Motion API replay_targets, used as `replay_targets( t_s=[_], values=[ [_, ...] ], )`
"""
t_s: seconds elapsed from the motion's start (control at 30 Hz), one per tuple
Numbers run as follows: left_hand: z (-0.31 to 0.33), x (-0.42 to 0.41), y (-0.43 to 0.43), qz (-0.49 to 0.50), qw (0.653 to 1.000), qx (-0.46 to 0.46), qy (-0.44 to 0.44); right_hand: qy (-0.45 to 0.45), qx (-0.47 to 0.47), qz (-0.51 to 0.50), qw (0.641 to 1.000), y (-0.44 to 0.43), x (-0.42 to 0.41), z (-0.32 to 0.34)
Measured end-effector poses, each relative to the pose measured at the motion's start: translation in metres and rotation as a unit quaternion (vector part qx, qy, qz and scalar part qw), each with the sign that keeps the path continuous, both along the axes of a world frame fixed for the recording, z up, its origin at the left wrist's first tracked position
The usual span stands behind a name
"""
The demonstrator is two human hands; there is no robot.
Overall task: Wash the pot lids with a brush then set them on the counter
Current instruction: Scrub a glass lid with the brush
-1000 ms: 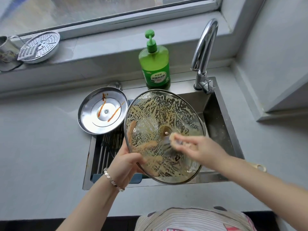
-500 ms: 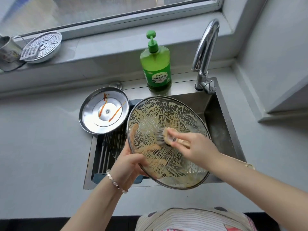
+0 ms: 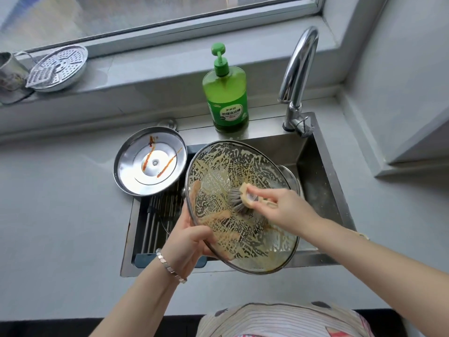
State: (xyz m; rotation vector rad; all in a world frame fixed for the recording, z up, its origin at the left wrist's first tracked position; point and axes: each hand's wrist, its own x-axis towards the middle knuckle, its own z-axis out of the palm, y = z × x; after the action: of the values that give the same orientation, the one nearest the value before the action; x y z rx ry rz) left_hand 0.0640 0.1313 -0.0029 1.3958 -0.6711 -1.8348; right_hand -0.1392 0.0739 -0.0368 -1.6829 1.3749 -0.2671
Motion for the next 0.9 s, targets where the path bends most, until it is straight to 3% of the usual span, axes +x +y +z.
replay_targets(
  t_s=[0.1,0.2,0.27,0.37,0.53,0.67,0.83,0.9],
  values=[
    [0.000,0.007,0.002,0.020,1.000,0.003,0.002,0.013,0.015,0.038,0.999,0.007,-0.005,-0.003],
    [-0.004,0.007,0.002,0.017,1.000,0.007,0.001,0.058,0.020,-0.026,0.998,-0.008,-0.015,-0.007],
    [-0.008,0.005,-0.002,0.023,1.000,0.005,-0.004,0.020,0.031,-0.015,0.999,-0.001,-0.005,-0.007],
    [-0.011,0.010,-0.005,0.051,0.999,-0.009,-0.014,-0.052,0.082,0.085,0.992,0.035,0.010,0.004],
    [-0.005,0.017,-0.002,0.060,0.998,-0.024,-0.013,0.051,0.084,0.044,0.994,0.015,-0.026,0.002],
    [-0.003,0.014,-0.006,0.054,0.998,-0.021,-0.017,-0.053,0.122,0.111,0.985,0.032,-0.004,0.012],
    [-0.004,0.017,-0.002,0.068,0.998,-0.016,-0.001,0.078,0.084,0.082,0.990,0.011,-0.033,0.010],
    [-0.006,0.017,-0.001,0.073,0.997,-0.012,-0.001,0.053,0.105,0.126,0.985,0.024,-0.027,0.009]
  ],
)
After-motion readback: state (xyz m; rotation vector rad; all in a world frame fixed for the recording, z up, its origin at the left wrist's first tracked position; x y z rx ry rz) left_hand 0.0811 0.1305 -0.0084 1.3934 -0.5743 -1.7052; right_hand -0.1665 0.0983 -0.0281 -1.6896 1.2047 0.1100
